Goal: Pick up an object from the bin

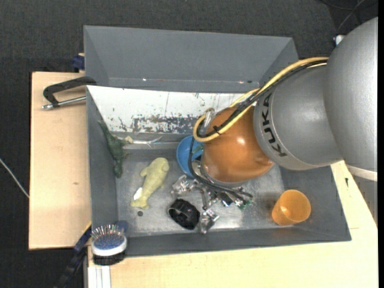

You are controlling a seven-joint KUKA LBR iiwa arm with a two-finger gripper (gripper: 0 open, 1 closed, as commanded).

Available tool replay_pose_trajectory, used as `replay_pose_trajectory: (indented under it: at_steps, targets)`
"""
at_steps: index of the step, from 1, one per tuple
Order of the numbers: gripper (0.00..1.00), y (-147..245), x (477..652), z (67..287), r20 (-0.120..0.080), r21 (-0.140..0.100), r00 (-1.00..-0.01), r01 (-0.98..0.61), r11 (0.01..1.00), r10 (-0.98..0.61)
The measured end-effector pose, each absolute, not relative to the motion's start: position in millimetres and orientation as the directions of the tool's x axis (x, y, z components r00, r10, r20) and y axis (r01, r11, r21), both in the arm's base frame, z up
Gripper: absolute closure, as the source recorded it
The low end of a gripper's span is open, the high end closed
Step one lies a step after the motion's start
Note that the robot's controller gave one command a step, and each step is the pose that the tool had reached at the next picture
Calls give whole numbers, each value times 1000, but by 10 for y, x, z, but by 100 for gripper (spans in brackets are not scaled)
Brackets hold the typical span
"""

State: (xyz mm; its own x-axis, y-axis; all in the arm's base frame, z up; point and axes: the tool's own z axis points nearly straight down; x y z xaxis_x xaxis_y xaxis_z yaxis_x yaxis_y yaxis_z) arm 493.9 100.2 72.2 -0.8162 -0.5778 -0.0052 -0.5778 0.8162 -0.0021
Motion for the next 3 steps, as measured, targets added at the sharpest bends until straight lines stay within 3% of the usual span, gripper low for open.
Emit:
replay_pose_trajectory:
  at_steps: [1,2,3]
  targets:
    - [100,987,4926,726,0,0,-817,-576,817,-576]
    - [100,850,5108,727,-2,5,-824,-566,824,-566]
    - [0,833,5110,719,-3,0,-823,-568,823,-568]
